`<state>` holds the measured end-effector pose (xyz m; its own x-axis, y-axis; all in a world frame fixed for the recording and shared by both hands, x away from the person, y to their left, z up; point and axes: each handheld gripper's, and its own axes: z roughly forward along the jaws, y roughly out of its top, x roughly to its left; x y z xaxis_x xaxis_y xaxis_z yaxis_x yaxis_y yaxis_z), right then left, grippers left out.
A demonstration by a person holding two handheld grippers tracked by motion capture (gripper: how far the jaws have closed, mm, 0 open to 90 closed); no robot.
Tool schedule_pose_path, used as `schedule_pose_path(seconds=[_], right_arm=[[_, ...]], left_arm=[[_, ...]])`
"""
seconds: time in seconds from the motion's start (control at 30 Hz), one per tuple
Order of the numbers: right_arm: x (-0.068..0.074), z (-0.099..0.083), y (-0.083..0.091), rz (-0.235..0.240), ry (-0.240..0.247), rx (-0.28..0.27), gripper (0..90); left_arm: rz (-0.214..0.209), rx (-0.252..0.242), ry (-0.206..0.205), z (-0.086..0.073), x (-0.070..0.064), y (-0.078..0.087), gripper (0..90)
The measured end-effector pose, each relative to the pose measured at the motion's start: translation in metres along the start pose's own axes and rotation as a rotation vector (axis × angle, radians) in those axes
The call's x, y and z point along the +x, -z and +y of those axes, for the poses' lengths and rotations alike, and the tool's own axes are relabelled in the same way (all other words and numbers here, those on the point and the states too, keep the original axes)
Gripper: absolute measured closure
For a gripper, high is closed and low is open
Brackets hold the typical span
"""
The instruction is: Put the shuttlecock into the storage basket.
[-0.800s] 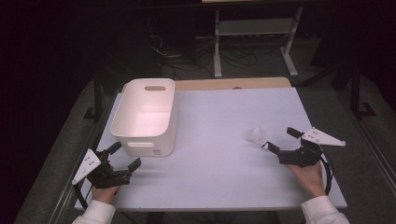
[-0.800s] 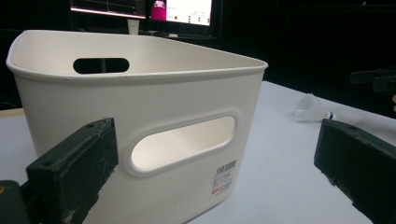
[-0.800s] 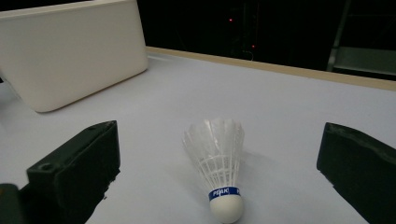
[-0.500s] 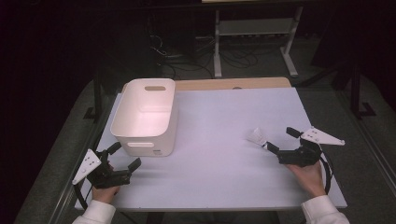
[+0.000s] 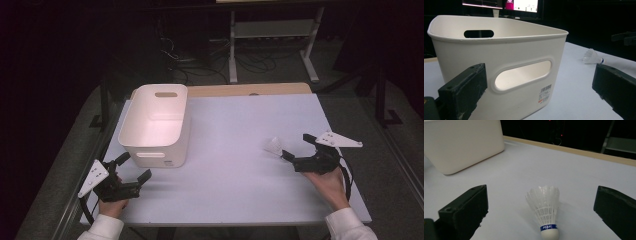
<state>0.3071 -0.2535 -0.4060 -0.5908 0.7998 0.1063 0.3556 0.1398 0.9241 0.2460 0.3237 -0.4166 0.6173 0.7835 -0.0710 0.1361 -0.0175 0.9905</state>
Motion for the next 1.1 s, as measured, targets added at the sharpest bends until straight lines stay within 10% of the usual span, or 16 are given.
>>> schedule_pose_path(seconds=[0.33, 1.1], right_arm=[[0.000, 0.012, -0.014, 0.031, 0.049, 0.134, 0.0], [-0.004, 0.025, -0.037, 0.079, 0.063, 0.258, 0.0]], left_arm=[[-0.007, -0.011, 0.010, 0.000, 0.000, 0.000, 0.0], [-0.008, -0.011, 0.008, 0.000, 0.000, 0.000, 0.0]])
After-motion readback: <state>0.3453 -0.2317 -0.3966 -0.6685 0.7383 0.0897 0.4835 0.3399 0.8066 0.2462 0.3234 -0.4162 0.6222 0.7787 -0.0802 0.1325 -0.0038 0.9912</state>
